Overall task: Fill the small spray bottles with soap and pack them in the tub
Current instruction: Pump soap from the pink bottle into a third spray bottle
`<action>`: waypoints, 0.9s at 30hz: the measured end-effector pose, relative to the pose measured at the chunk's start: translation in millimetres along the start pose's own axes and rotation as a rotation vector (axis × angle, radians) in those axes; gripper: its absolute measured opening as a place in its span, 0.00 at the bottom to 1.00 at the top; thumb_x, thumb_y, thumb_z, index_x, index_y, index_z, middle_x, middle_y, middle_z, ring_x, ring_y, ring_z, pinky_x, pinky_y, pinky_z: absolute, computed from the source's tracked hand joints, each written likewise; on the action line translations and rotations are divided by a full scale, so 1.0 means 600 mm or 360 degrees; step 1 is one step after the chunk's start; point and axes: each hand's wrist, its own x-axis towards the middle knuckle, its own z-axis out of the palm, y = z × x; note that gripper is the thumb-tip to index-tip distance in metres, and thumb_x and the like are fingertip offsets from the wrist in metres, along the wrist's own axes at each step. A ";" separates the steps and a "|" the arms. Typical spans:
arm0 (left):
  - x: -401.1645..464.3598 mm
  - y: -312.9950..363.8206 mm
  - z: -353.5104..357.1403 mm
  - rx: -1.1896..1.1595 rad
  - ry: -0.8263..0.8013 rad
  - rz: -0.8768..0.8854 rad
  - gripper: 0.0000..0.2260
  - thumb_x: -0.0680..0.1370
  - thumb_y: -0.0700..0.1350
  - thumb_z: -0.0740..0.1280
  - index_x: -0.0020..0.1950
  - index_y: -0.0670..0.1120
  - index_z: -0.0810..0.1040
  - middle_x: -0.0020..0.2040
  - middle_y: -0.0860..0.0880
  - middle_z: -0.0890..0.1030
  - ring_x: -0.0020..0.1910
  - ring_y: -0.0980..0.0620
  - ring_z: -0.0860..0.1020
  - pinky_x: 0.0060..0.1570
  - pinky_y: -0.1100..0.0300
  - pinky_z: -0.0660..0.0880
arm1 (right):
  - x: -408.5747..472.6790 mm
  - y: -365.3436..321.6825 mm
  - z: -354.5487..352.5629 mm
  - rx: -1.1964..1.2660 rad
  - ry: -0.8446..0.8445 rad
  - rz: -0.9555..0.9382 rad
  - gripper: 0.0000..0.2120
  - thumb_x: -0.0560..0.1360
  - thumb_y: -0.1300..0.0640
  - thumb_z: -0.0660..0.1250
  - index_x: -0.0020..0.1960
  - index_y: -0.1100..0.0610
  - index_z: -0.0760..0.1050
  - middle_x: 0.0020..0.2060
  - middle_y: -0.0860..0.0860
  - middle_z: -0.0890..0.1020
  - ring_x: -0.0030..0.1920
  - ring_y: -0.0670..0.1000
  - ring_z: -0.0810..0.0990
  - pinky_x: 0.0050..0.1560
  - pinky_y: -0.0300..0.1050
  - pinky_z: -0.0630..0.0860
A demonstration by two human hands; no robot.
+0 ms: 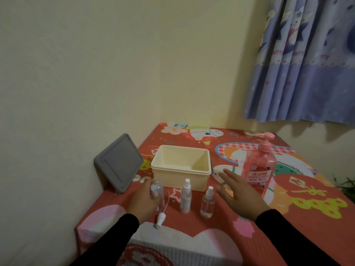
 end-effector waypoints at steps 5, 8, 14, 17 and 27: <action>0.024 0.037 -0.030 -0.0107 0.0095 0.0120 0.09 0.75 0.45 0.68 0.52 0.57 0.72 0.44 0.52 0.82 0.41 0.53 0.81 0.44 0.48 0.81 | 0.032 0.004 -0.042 0.0003 0.0119 -0.0052 0.28 0.79 0.40 0.54 0.76 0.50 0.60 0.76 0.48 0.60 0.74 0.48 0.61 0.71 0.43 0.61; 0.049 0.082 -0.035 -0.0152 0.0109 0.0327 0.16 0.75 0.41 0.70 0.53 0.60 0.70 0.48 0.59 0.78 0.46 0.61 0.77 0.44 0.62 0.76 | 0.053 0.015 -0.083 -0.0022 0.0239 -0.0082 0.27 0.79 0.41 0.56 0.75 0.51 0.63 0.76 0.48 0.62 0.75 0.49 0.62 0.70 0.43 0.61; 0.093 0.167 0.008 -0.0085 -0.0026 0.0537 0.19 0.75 0.46 0.70 0.64 0.54 0.70 0.55 0.55 0.79 0.52 0.53 0.79 0.51 0.56 0.76 | 0.103 0.051 -0.154 0.0026 0.0438 -0.0052 0.25 0.81 0.43 0.55 0.73 0.55 0.67 0.73 0.53 0.68 0.72 0.52 0.66 0.70 0.46 0.62; 0.109 0.206 0.042 -0.0092 -0.0138 0.0649 0.20 0.75 0.47 0.69 0.66 0.54 0.70 0.54 0.58 0.78 0.51 0.56 0.79 0.49 0.58 0.77 | 0.123 0.072 -0.180 0.0024 0.0499 0.0015 0.24 0.81 0.45 0.55 0.72 0.55 0.68 0.73 0.53 0.68 0.71 0.53 0.67 0.69 0.46 0.63; 0.169 0.310 0.153 0.0085 -0.0422 0.0791 0.18 0.75 0.47 0.68 0.64 0.50 0.69 0.52 0.51 0.80 0.47 0.51 0.78 0.44 0.57 0.74 | 0.181 0.165 -0.232 0.0005 0.0474 0.0290 0.20 0.82 0.49 0.55 0.66 0.59 0.73 0.67 0.56 0.74 0.68 0.56 0.71 0.65 0.46 0.64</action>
